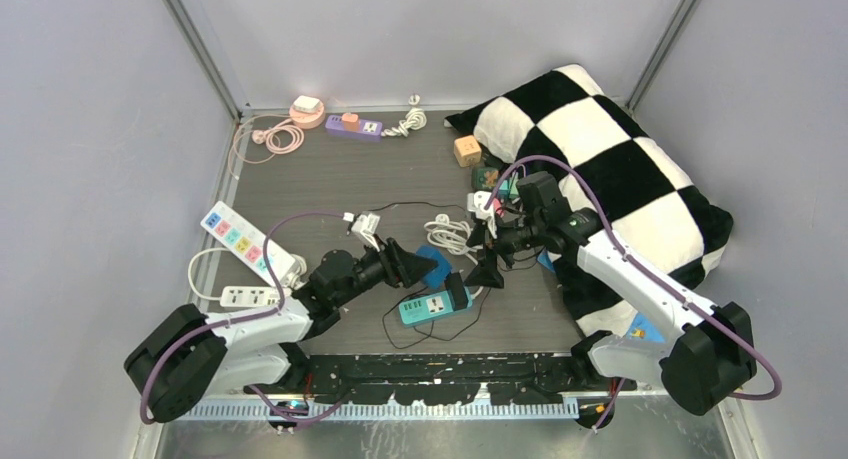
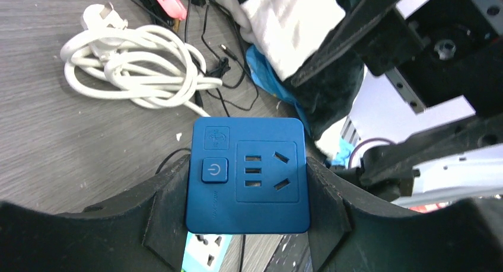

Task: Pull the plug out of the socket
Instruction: Place the plug at the center of the board.

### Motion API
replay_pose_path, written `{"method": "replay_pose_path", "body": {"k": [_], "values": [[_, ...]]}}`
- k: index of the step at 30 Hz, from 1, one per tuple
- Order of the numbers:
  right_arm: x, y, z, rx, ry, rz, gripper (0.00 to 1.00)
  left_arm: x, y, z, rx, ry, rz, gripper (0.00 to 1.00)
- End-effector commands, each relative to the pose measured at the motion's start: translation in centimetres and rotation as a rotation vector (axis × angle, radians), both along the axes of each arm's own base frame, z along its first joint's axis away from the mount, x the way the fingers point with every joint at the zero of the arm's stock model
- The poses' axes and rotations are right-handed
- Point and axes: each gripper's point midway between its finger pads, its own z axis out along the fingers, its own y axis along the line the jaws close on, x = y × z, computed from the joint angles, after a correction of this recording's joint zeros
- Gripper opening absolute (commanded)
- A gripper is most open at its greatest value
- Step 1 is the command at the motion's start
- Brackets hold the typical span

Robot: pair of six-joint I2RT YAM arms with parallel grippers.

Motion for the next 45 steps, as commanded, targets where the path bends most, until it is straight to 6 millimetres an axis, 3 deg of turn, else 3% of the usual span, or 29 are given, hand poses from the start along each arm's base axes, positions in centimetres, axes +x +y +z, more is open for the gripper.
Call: {"method": "replay_pose_path", "body": {"k": [1, 10, 15, 28, 36, 41, 45], "values": [[0.7, 0.3, 2.2, 0.044, 0.025, -0.073, 1.0, 2.5, -1.2, 6.1, -0.18, -0.037, 0.067, 0.01], [3.5, 0.2, 1.8, 0.02, 0.019, -0.242, 1.0, 5.0, -3.4, 5.4, -0.227, 0.123, 0.163, 0.0], [5.2, -0.1, 1.2, 0.0, 0.024, -0.335, 1.0, 5.4, -5.0, 5.0, -0.22, 0.181, 0.202, 0.01], [5.3, 1.0, -0.6, -0.029, 0.063, -0.34, 0.99, 5.6, -6.6, 4.7, -0.238, 0.231, 0.236, 0.01], [5.1, 1.2, -0.8, -0.042, 0.038, -0.312, 0.72, 5.7, -6.6, 4.2, -0.275, 0.249, 0.244, 0.01], [5.2, 1.1, -1.0, -0.052, 0.034, -0.313, 0.55, 5.6, -6.7, 4.3, -0.3, 0.251, 0.236, 0.06], [5.3, 1.1, -1.0, -0.057, 0.038, -0.309, 0.31, 5.6, -6.5, 4.6, -0.309, 0.25, 0.236, 0.16]]}}
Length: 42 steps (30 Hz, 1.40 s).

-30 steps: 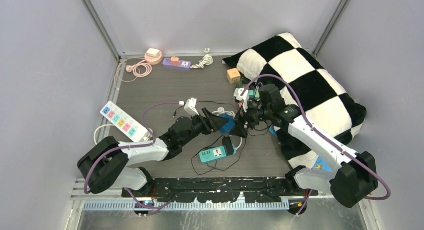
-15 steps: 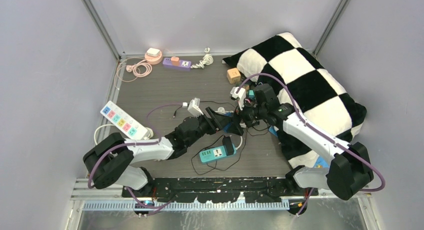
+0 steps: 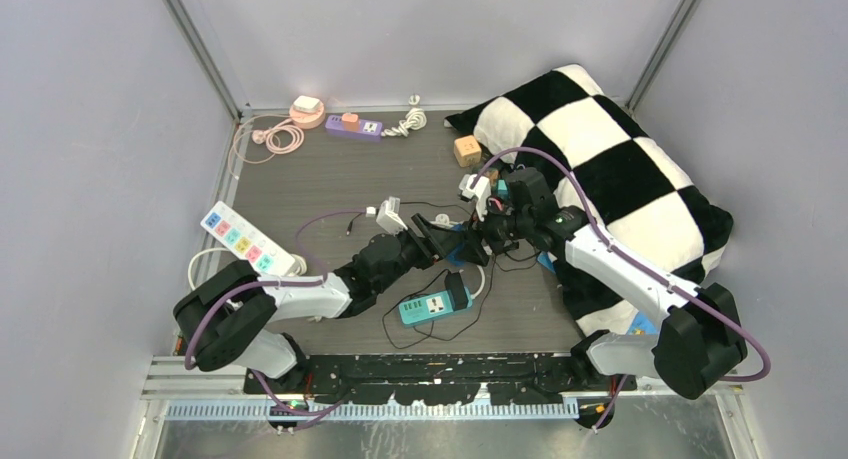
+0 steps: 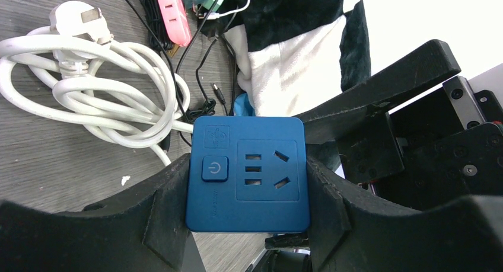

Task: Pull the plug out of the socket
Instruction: Place the plug at the center of the board.

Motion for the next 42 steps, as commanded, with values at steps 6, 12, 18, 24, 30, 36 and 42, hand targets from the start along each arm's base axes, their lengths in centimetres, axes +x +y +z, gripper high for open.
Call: {"method": "replay_pose_path", "body": {"k": [6, 12, 18, 24, 30, 36, 42], "values": [[0.2, 0.7, 1.4, 0.028, -0.028, 0.022, 0.12, 0.2, 0.3, 3.7, -0.104, -0.087, 0.021, 0.62], [0.2, 0.3, 1.8, 0.044, -0.013, 0.024, 0.05, -0.2, 1.3, 3.5, -0.077, -0.125, 0.032, 0.86], [0.1, -0.3, 2.2, 0.053, -0.008, 0.043, 0.01, -0.5, 2.9, 3.4, -0.02, -0.186, 0.055, 0.91], [1.0, -1.7, 3.2, 0.064, -0.025, 0.013, 0.01, -1.6, 5.2, 3.2, 0.117, -0.329, 0.037, 0.93], [5.3, -5.5, 3.7, 0.048, -0.067, -0.226, 0.01, -3.8, 8.1, 2.1, 0.306, -0.47, -0.034, 1.0], [10.2, -10.0, 2.3, 0.021, -0.085, -0.552, 0.01, -5.0, 9.1, 1.6, 0.359, -0.503, -0.074, 1.0], [13.8, -14.2, -0.2, -0.058, -0.071, -0.841, 0.06, -5.7, 9.2, 0.9, 0.356, -0.506, -0.104, 1.0]]}}
